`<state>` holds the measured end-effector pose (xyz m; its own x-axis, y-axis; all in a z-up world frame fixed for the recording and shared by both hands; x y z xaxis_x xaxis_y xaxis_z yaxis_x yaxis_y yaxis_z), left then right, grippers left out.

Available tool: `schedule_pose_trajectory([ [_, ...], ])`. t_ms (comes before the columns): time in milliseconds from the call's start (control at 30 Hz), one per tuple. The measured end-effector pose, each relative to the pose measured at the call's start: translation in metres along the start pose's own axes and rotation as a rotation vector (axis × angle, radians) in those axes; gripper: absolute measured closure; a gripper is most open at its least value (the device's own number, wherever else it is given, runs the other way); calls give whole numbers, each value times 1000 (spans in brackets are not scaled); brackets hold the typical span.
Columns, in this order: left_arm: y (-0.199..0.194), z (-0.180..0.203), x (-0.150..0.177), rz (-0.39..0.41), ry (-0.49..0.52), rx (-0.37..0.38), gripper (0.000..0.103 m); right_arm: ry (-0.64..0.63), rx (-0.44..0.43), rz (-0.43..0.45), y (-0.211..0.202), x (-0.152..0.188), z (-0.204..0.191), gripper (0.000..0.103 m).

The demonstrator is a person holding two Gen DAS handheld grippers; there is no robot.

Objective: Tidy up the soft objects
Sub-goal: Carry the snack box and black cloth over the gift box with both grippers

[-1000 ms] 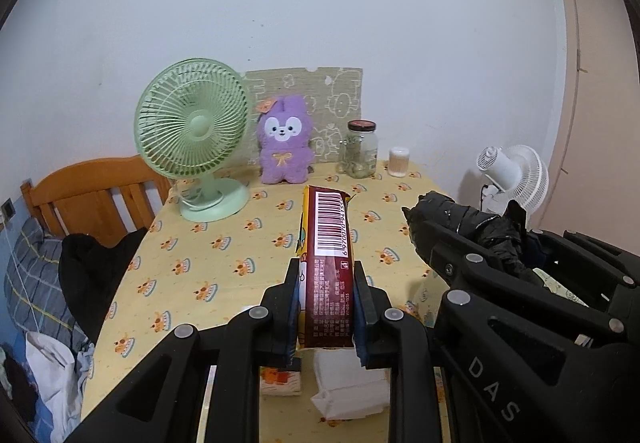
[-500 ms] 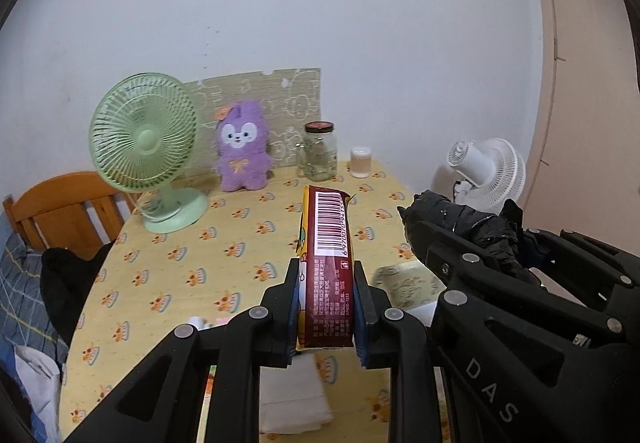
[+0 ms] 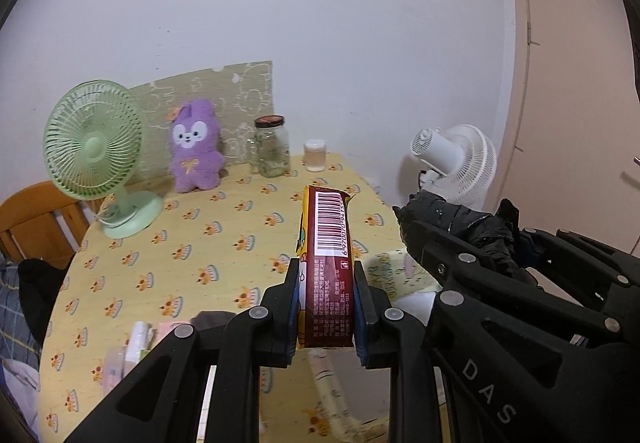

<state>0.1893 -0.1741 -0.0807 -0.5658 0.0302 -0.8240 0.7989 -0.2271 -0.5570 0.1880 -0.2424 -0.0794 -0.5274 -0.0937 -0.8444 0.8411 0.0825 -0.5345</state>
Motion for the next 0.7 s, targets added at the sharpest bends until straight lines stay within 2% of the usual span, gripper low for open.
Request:
schedule_pose_trajectory([
  [400,30,34,15,-77,36,47,82,37,58,-41,14,19,41,68],
  [500,40,38,21,-100,56,43,77,46,70,-53,21,26,47,68],
  [600,48,40,25,-123,72,34,61,63,75,-73,29,33,54,68],
  [667,54,41,29,-143,95,30,38,69,80,-88,35,38,58,68],
  [700,55,42,30,-142,108,25,33,71,81,-93,38,40,59,68],
])
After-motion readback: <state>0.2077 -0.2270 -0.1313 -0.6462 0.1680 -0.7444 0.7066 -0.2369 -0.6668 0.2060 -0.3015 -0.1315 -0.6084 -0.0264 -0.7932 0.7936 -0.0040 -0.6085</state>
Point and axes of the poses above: each gripper's, at about its wrist camera, not at the fingertips, and y roughly the way its jaws point, z to its right, x to its underside, the point moved 10 cm from there along y, roughly the way its jaws point, and after that the axes turned 7 degrees about -y, right-handed, at the moved point
